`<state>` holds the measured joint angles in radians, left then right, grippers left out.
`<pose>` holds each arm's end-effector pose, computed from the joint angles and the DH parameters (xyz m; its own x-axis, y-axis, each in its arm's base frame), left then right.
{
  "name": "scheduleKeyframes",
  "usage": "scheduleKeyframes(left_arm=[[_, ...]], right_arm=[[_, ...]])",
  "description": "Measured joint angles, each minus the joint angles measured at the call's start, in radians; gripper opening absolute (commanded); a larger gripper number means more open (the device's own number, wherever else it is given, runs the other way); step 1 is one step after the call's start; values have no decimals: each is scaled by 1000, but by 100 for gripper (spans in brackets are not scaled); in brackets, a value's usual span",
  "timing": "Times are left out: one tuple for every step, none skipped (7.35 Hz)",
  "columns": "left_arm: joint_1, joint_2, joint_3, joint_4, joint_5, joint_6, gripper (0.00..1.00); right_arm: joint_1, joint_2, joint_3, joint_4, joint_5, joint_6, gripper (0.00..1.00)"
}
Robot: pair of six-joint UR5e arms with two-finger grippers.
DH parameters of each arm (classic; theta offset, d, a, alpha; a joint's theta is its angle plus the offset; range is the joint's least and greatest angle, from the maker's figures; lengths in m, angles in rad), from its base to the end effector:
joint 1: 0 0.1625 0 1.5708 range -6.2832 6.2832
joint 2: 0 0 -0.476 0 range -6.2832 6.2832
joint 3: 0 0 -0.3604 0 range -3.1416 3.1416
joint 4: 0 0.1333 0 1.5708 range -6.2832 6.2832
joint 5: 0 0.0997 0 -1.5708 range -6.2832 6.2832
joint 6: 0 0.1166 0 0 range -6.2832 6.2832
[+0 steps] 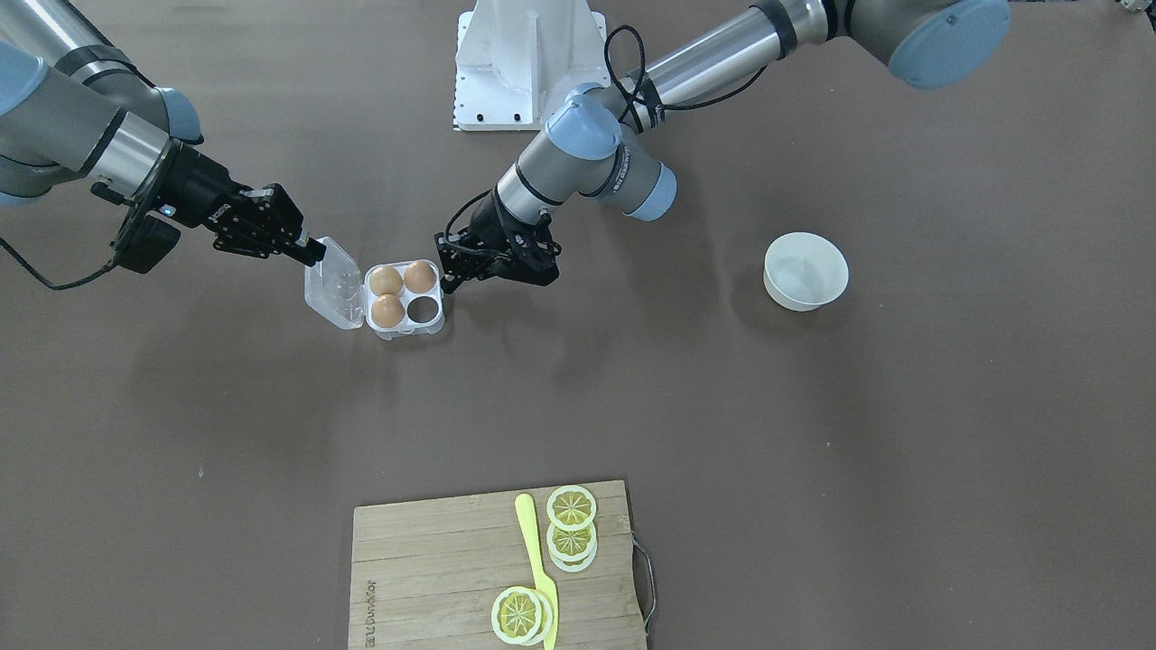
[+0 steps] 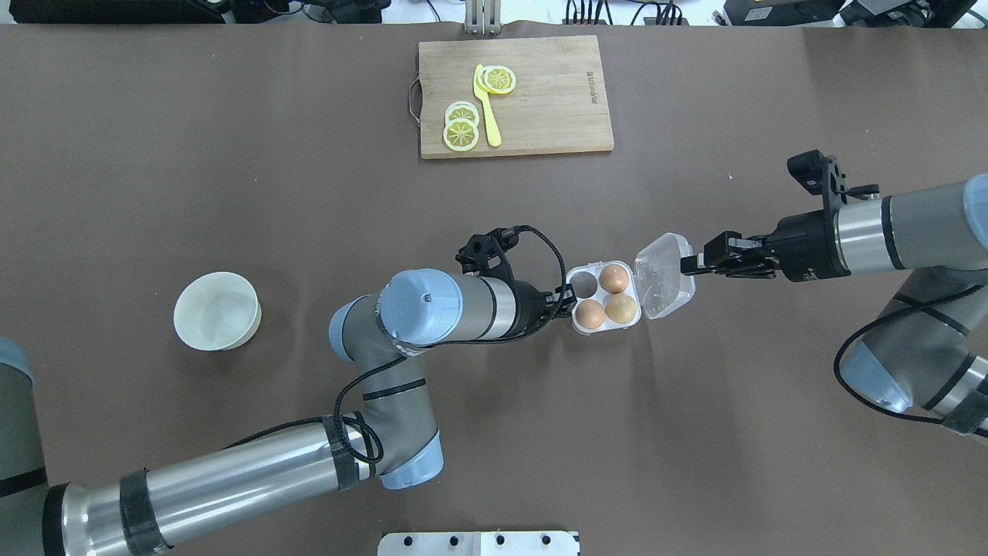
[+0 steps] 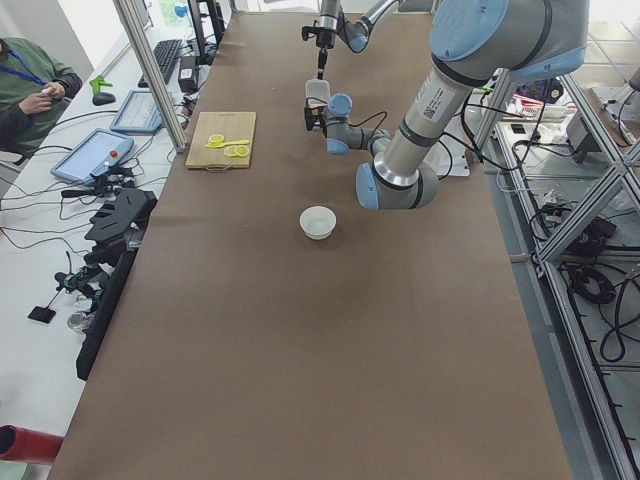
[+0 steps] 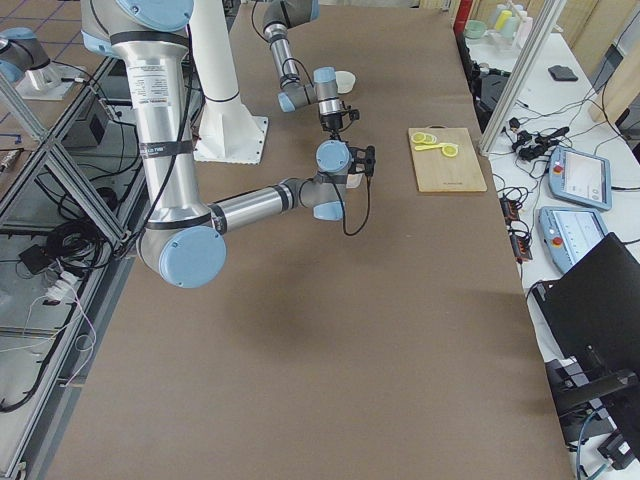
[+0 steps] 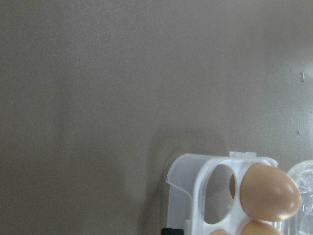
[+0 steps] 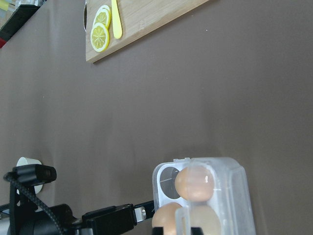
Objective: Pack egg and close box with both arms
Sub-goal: 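Lift and swing the lid up toward the left gripper with the right gripper, then push the clear lid down over the eggs with the right gripper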
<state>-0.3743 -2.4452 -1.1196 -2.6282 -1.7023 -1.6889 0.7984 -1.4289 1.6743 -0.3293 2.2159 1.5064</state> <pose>0.7181 -0.4089 0.2309 0.0549 -0.1470 -0.9876 0.2491 0.9598 -0.1291 -0.3163 -0.4152 0.4546 0.0683 -0.0036 0.9977 -0.1501 0.9886 0.0138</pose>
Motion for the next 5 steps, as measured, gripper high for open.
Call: scheduleKeyframes(left_arm=[[0,0,0,0,0,0,0],[0,0,-1,0,0,0,0],[0,-1,-1,-1,0,0,0],[0,-1,-1,-1,0,-1,0],[0,-2,-3,-1,0,-1,0]], right_arm=[[-2,9,0,-11,-1,0,32],[-3,22,0,-27,-3,2,32],[-5,35,0,-42,-5,5,32],[-7,42,1,-48,-6,7,32],[-11,45,1,-50,-10,7,32]])
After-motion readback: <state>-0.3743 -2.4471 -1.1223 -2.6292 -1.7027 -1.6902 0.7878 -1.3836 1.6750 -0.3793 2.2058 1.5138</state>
